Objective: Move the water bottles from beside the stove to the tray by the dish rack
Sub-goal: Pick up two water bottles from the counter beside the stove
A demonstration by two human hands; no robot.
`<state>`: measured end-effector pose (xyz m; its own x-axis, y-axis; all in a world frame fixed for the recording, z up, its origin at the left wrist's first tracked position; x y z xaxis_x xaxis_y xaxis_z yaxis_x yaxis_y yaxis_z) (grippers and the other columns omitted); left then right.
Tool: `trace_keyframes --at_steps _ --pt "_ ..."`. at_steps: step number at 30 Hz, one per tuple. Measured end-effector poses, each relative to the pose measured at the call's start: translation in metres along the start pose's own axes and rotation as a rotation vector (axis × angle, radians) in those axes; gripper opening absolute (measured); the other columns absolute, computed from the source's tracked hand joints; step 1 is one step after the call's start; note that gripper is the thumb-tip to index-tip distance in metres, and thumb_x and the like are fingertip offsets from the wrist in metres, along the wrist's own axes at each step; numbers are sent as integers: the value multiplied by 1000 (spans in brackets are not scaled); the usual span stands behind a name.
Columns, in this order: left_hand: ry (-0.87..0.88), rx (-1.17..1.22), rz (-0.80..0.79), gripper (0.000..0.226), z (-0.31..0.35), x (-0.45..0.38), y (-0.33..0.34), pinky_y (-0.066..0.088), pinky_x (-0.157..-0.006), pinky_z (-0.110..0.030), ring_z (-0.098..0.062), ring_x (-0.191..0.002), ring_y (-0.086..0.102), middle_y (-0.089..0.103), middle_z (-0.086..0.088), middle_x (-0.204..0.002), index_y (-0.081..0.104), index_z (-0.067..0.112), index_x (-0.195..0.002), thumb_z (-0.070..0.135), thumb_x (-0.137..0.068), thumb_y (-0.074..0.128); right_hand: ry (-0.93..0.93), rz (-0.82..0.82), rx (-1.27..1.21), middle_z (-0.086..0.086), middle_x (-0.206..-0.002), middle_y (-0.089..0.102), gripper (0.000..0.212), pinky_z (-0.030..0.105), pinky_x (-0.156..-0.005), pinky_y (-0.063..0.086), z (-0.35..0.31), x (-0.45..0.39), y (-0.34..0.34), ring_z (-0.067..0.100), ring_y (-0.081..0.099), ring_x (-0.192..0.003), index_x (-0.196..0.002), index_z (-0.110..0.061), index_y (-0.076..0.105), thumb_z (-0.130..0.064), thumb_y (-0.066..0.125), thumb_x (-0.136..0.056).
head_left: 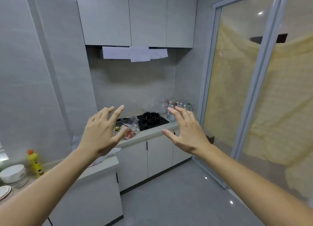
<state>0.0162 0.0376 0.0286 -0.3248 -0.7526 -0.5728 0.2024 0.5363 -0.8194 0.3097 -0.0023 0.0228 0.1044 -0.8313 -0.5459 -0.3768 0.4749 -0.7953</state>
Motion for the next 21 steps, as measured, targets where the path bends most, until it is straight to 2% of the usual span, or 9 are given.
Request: trace_keyframes --at_steps 8,16,21 --pt "38 56 -78 75 36 -76 110 40 -114 -50 -31 -149 41 48 -7 -155 25 36 -164 68 -96 31 69 -69 -20 -6 -167 26 83 52 -120 35 102 -47 72 18 20 -155 -164 -39 21 -72 50 -93" --pt "8 61 -129 73 59 -171 206 38 -113 -45 -24 -146 41 48 0 -150 24 39 -163 68 -98 35 88 -126 -75 -7 -167 25 82 53 -121 36 211 -122 127 18 20 -155 -163 -41 19 -73 47 -93" --pt "-4 84 -167 77 83 -212 257 35 -114 -45 -25 -145 41 47 -3 -152 22 37 -165 70 -96 28 121 -158 -104 -9 -167 24 83 54 -120 38 266 -154 153 16 21 -154 -163 -40 19 -74 47 -92"
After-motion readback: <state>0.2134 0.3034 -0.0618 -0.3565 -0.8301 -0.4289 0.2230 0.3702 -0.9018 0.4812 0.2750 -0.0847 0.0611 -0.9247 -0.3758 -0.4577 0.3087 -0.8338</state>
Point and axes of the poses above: each hand's wrist, its own x-axis away from the middle knuckle, its own y-axis out of the palm, z = x × y, the point moved 5 cm from there along -x, towards the middle knuckle
